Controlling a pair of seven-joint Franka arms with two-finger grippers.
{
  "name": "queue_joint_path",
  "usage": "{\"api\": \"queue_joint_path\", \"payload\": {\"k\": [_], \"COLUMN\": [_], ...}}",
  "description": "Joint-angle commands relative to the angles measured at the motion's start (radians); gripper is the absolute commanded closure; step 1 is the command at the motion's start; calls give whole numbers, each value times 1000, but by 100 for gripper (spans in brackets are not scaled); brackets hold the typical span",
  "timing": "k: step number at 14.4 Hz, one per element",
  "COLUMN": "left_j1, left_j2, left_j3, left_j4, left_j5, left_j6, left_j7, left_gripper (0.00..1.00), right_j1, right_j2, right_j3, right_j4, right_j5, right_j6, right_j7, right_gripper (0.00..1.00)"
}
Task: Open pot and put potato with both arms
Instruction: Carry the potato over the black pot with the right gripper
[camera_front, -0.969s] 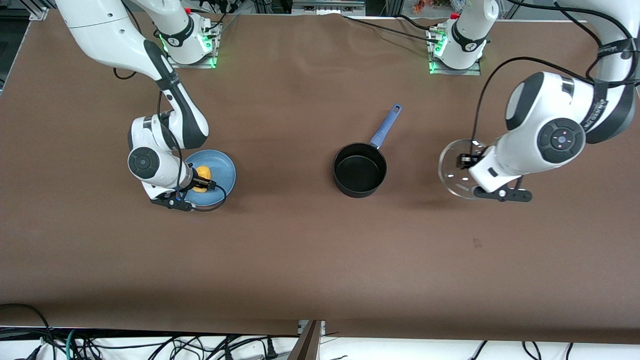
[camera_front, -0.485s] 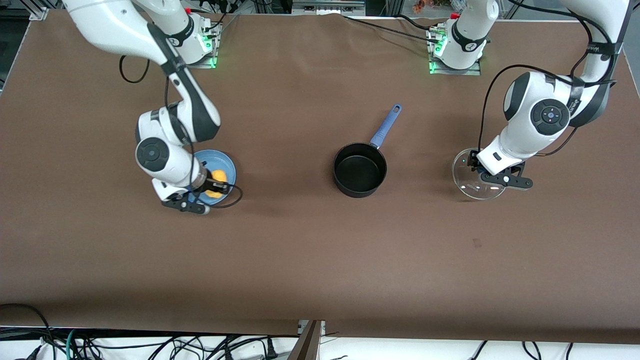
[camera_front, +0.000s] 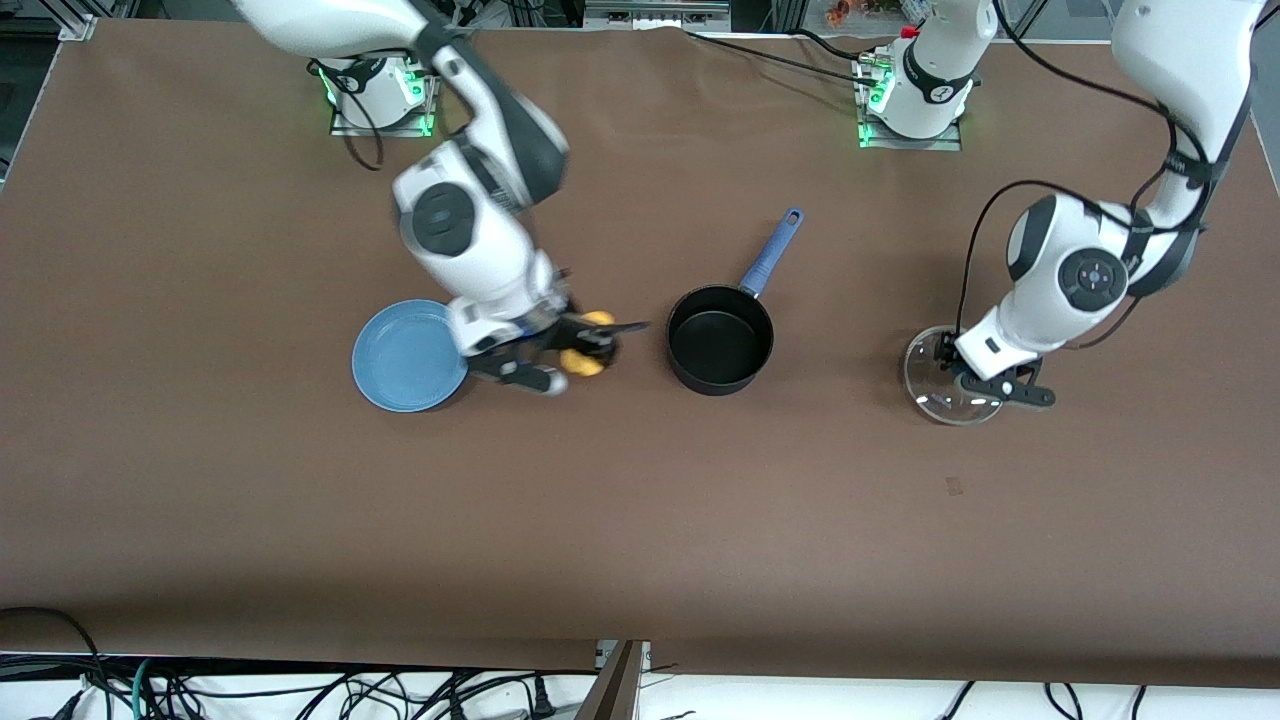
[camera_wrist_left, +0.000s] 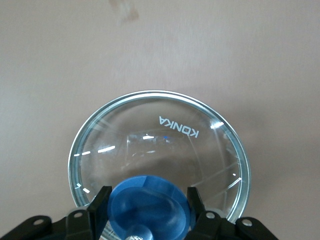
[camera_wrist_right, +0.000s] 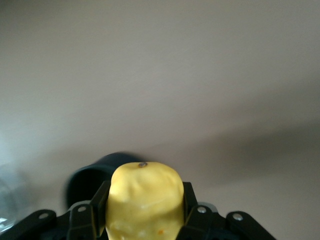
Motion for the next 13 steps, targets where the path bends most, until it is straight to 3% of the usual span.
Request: {"api": "queue_joint_path", "payload": {"k": [1,2,3,4,8,11,12,13], "left_j1": [-6,-6,-5,4,4,9,9,11], "left_j2": [38,40,40,40,0,-104,-150,-196], "left_j3": [-7,-8,-7,-8,-16,-53,-54,-54], "left_j4": [79,87,90,92,118,122,124,122], "left_j5": [27,27,27,27,24,-8,-71,-150], "left_j6": [-47,-60,-63,-64,-178,-297,-333,-369], "left_j7": [11,12,15,18,25,25,26,28], "left_gripper": [100,72,14,0,0,0,0,0], "right_j1": [73,85,99,111,148,180,182,182], "right_j2": [180,207,233,260,332,333,334,333], "right_j3": [-5,-5,-5,-5,-5,-5,-5,-5], "right_j4": [216,220,221,221,221,213,211,208], "right_j5": [5,5,5,5,7,5,2,4], "right_j6": [77,149,223,270,361,352,348,329], "right_j7": [108,120,120,120,122,146,146,146], "right_gripper": [91,91,91,91,91,90,87,64]}}
